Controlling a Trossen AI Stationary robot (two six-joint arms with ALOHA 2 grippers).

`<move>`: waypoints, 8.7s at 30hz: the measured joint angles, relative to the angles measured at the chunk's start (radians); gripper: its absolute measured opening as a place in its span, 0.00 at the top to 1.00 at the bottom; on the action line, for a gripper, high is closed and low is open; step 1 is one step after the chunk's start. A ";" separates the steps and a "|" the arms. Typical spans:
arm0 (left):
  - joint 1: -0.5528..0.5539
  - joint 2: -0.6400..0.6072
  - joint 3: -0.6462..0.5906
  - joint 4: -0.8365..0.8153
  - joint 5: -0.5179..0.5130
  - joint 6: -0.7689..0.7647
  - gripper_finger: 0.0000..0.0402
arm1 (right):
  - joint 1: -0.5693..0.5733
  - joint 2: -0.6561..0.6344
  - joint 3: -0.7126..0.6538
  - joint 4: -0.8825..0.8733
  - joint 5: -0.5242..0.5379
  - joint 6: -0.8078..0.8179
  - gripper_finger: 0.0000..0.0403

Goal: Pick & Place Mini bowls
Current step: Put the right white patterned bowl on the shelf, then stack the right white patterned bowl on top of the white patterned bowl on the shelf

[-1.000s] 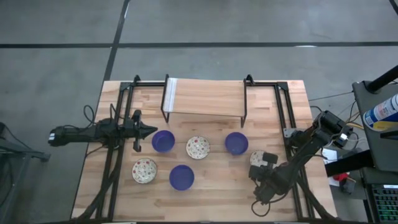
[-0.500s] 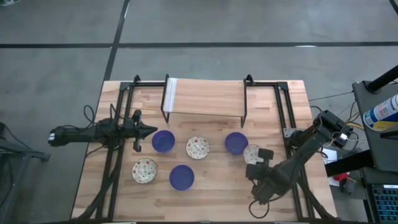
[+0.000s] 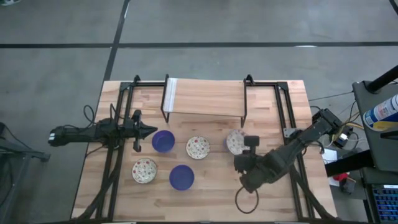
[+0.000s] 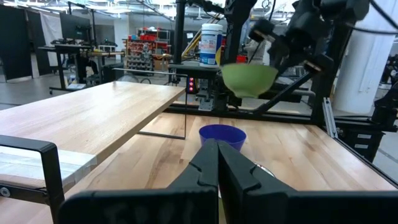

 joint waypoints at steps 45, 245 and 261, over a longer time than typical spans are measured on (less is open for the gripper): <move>0.000 0.000 0.000 0.000 0.000 0.000 1.00 | -0.690 0.149 0.234 -0.062 -0.143 -0.685 0.97; 0.000 0.006 0.000 0.000 0.000 0.000 1.00 | -0.254 0.515 0.282 0.394 -0.196 -0.768 0.70; 0.000 0.006 0.000 -0.001 0.000 0.000 1.00 | -0.281 0.515 0.243 0.406 -0.224 -0.707 0.71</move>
